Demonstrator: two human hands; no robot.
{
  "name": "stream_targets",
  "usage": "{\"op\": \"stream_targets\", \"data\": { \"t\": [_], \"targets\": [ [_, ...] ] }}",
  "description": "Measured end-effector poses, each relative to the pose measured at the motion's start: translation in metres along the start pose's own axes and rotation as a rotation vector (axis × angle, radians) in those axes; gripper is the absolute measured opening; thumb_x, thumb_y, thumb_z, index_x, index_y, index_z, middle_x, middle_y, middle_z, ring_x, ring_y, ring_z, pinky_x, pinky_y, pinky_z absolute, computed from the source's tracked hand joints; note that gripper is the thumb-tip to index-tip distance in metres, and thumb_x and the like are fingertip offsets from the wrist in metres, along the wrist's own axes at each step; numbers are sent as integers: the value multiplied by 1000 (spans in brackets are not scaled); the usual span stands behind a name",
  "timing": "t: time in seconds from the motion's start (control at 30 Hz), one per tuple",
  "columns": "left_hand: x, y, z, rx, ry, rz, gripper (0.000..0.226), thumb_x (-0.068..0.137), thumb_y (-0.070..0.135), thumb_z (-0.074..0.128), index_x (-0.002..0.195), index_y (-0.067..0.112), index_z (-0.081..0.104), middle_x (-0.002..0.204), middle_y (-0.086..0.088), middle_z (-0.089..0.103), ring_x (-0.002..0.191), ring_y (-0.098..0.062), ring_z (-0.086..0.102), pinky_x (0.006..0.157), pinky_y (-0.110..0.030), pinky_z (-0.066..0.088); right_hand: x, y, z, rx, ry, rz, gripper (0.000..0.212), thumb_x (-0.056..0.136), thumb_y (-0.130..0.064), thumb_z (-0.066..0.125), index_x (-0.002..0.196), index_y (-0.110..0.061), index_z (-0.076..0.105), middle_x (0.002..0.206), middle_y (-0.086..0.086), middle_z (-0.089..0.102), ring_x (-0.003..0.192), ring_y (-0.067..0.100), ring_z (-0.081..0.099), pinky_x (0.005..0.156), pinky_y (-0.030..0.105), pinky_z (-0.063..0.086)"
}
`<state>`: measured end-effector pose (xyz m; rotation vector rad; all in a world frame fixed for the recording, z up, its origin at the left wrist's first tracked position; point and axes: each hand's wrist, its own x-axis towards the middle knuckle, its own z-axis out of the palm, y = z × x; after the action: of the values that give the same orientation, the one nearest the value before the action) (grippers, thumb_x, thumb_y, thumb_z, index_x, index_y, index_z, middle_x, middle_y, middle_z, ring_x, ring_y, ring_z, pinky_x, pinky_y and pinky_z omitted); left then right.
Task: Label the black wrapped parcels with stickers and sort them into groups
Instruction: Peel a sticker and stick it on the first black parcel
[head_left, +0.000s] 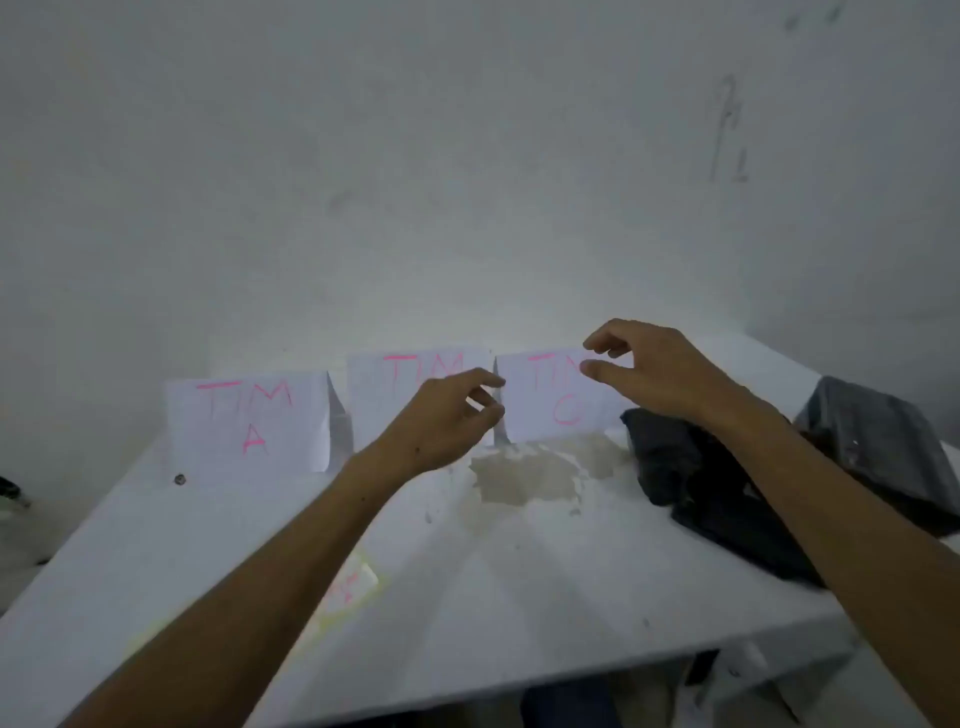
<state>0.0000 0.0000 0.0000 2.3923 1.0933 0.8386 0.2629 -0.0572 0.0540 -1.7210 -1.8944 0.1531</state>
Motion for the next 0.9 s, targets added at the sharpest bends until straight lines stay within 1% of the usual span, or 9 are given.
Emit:
{"op": "stream_targets", "data": {
  "t": [0.13,0.23,0.33,0.5,0.6,0.67,0.73,0.83,0.9],
  "targets": [
    [-15,-8,59,-34,-94,-60,32,100,30,59,131,23,61,111,5,70,96,-9,69,78,-16,51,-26,43,12,-76,48,188,42,92,-46,68,122,-19,59,123,2,63,106,15,56,87,32,46],
    [-17,-20,103,-13,-156,-83,40,100,36,59,137,20,58,128,2,67,119,-12,63,98,-23,49,-43,74,35,-229,55,403,69,85,-62,67,131,-15,47,134,11,51,123,29,47,94,45,49],
    [-22,-33,130,67,-186,-114,49,101,43,54,145,22,51,147,5,54,135,-14,49,114,-29,37,-56,90,63,-466,55,505,99,77,-76,66,142,-9,32,146,17,38,134,38,38,101,47,44],
    [-39,-54,152,196,-123,-98,55,102,51,46,153,29,41,160,15,34,148,-6,31,119,-23,24,-57,117,104,-561,191,478,98,74,-69,72,141,-7,35,133,16,49,117,36,54,89,45,50],
    [-38,-56,156,194,-73,-67,54,102,50,46,151,29,43,160,16,35,147,-5,32,117,-20,23,-55,118,115,-414,284,422,91,73,-52,79,141,-6,39,126,18,54,112,38,57,83,46,53],
    [-37,-58,159,173,-55,-67,54,102,49,47,150,25,44,157,12,40,144,-9,37,116,-20,26,-54,111,123,-191,339,314,90,73,-44,81,143,-7,38,129,17,54,115,35,55,86,45,55],
    [-34,-57,159,108,-8,-73,52,101,47,49,146,21,47,148,6,51,133,-14,50,110,-22,35,-51,100,135,120,328,227,86,75,-38,84,144,-13,38,134,9,52,118,25,54,91,33,53],
    [-32,-51,148,-218,133,-176,46,102,50,47,140,24,49,132,8,61,118,-6,60,100,-22,47,-48,81,153,458,250,153,78,77,-28,84,141,-21,40,132,-1,53,119,15,55,92,13,48],
    [-34,-48,136,-476,273,-334,55,100,59,41,142,26,47,129,11,62,118,-2,59,95,-13,46,-44,71,167,534,206,118,77,75,-30,82,140,-23,41,130,-4,52,118,12,55,97,22,53]
  ]
}}
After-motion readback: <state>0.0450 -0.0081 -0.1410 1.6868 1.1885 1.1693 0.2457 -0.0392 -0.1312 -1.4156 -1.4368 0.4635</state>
